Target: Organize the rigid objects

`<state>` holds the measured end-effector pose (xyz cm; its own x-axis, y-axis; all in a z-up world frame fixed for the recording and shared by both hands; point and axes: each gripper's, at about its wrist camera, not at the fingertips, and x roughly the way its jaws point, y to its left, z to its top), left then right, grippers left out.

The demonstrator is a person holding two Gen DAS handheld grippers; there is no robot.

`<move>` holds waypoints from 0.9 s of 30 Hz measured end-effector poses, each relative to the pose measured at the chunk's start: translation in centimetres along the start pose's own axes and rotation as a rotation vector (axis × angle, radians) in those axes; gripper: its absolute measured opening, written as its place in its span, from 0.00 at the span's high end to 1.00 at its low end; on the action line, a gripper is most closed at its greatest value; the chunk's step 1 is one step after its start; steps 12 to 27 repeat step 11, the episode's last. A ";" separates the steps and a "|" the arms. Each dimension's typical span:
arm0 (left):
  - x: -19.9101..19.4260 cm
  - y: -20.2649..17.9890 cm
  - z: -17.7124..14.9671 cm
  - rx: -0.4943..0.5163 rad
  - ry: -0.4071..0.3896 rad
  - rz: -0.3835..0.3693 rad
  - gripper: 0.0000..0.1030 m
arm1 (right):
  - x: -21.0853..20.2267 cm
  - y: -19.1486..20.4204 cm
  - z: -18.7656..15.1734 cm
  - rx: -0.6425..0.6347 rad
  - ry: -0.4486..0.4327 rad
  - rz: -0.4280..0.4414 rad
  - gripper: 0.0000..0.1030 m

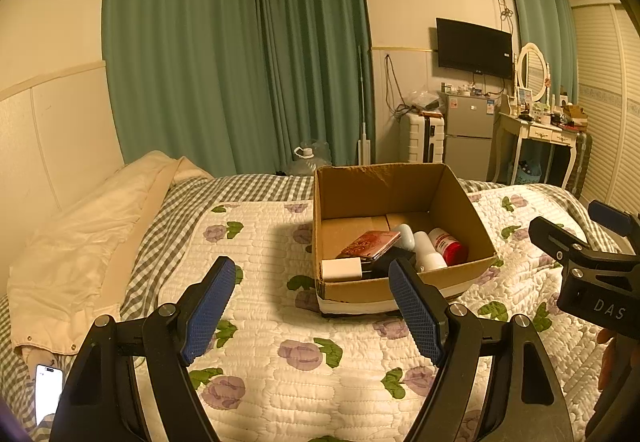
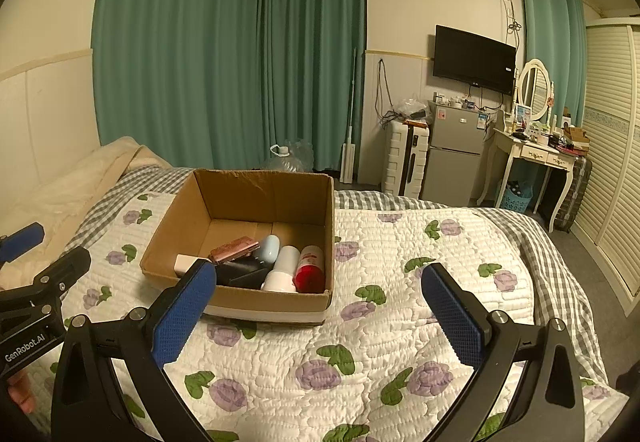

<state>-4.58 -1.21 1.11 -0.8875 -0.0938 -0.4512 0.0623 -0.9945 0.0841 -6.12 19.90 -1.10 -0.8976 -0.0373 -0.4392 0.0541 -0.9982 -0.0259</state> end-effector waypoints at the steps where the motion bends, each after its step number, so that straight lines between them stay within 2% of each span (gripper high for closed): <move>1: 0.0 0.0 0.0 0.000 0.000 0.001 0.21 | 0.0 0.0 0.0 0.000 0.001 0.001 0.00; 27: 0.2 0.3 -0.3 -0.001 0.007 0.007 0.21 | 0.1 0.0 -0.1 -0.001 0.006 -0.003 0.00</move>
